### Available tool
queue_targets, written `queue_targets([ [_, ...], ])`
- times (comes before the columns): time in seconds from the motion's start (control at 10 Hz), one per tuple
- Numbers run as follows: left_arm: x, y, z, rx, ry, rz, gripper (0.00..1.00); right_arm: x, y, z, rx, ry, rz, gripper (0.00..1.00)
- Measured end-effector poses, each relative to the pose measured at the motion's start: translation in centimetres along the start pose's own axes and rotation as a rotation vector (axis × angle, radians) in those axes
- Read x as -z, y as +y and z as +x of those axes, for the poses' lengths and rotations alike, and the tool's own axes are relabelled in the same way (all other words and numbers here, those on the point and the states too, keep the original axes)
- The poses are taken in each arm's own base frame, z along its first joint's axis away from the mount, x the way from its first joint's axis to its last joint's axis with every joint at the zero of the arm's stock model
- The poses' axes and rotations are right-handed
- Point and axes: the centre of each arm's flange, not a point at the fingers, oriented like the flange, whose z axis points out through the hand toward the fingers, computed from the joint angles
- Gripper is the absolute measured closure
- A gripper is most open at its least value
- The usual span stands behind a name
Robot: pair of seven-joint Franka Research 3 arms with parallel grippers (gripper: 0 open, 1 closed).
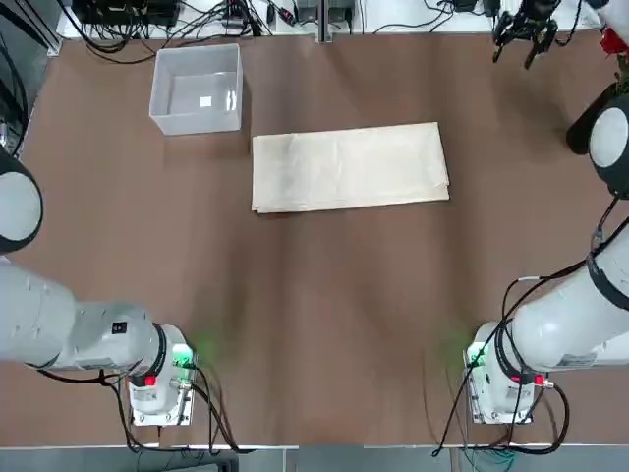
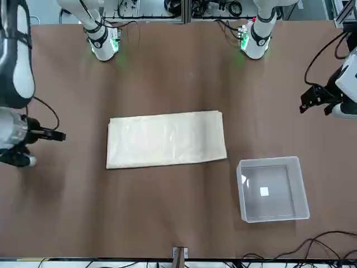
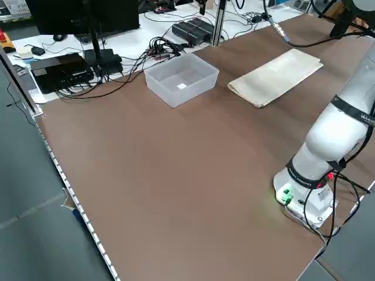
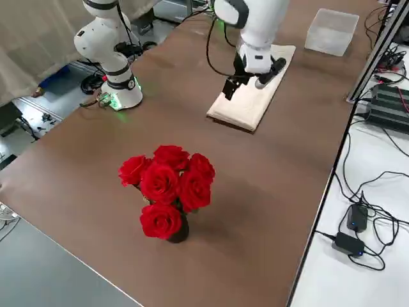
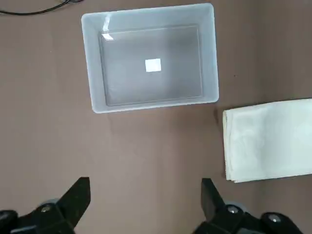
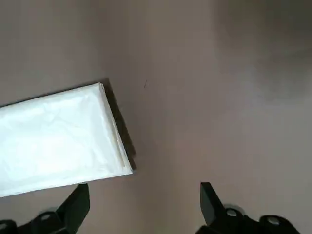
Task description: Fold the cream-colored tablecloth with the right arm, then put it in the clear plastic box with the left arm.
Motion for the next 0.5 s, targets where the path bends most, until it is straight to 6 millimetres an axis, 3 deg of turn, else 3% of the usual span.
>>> queue_targets([
  [0.2,-0.2,-0.1,0.1,0.001,-0.004,0.000,0.00,-4.5,-0.5,0.1,-0.002,-0.024,0.019,0.00],
  [0.5,-0.4,-0.1,0.2,0.002,-0.007,-0.001,0.00,-11.0,-2.8,0.1,0.011,0.014,0.055,0.00],
])
